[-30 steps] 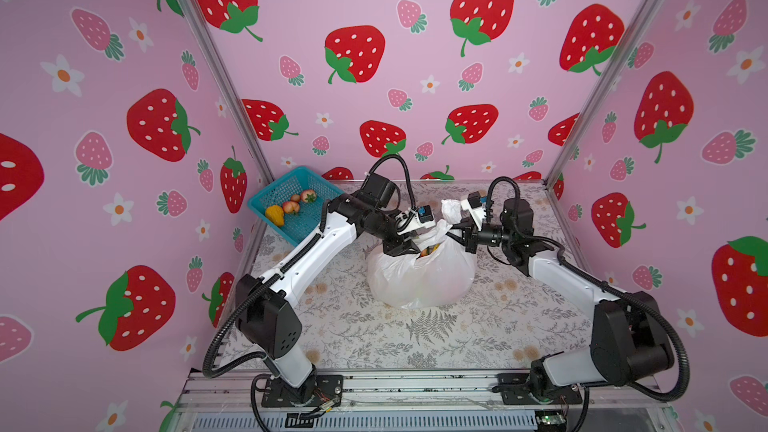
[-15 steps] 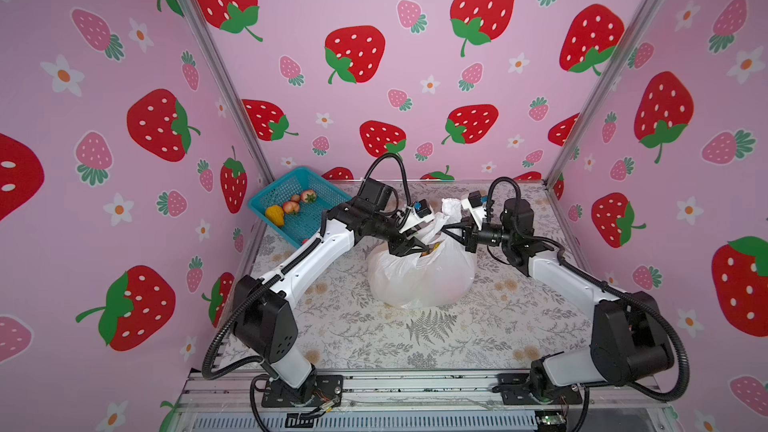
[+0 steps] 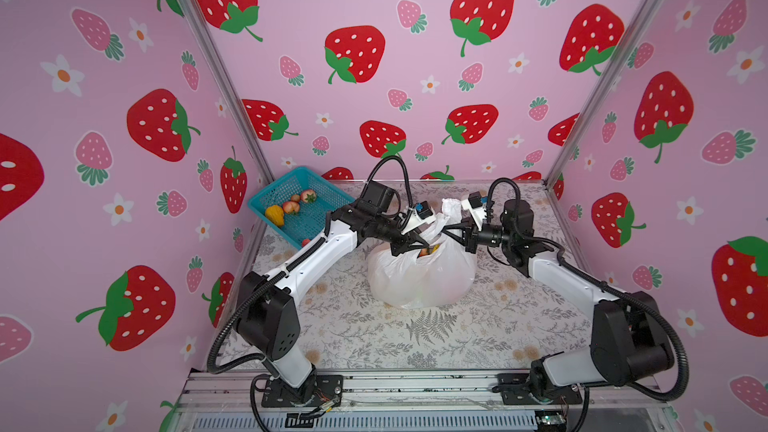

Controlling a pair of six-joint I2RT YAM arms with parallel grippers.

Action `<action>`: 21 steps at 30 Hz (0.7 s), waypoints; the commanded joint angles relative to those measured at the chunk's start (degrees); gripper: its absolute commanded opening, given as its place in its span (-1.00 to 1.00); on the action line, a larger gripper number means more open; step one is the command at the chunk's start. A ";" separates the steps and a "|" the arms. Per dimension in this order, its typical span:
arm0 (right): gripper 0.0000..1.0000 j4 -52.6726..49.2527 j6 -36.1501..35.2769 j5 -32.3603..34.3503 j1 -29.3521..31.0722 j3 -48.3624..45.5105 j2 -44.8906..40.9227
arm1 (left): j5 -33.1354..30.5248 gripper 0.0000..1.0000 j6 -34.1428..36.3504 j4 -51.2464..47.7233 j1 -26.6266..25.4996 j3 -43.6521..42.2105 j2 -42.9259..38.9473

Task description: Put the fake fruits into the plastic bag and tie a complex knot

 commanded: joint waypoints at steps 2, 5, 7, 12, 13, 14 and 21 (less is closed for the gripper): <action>-0.77 0.37 -2.58 -1.24 -1.02 -1.25 -2.86 | -4.71 -0.85 6.52 -9.98 -0.16 7.04 0.79; -0.76 -0.17 -3.30 -1.81 -1.56 -1.17 -2.84 | -12.03 -0.98 10.90 -16.23 -1.93 11.54 2.40; -0.76 -0.84 -3.76 -3.40 -1.57 -0.59 -2.21 | -16.00 -1.00 13.52 -18.82 -3.26 13.64 3.12; -0.75 -1.94 -3.27 -4.86 -1.61 1.00 -0.69 | -25.42 -1.00 18.40 -21.87 -6.94 17.02 5.22; -0.75 -2.22 -3.35 -4.94 -1.57 1.19 -0.61 | -26.83 -1.00 18.90 -21.99 -7.52 17.52 5.56; -0.74 -2.49 -3.40 -4.94 -1.57 1.30 -0.44 | -27.63 -1.00 19.24 -22.15 -7.80 17.92 5.84; -0.65 -3.94 -4.38 -6.41 -1.57 1.34 0.27 | -29.83 -1.00 20.37 -23.01 -9.20 21.60 7.62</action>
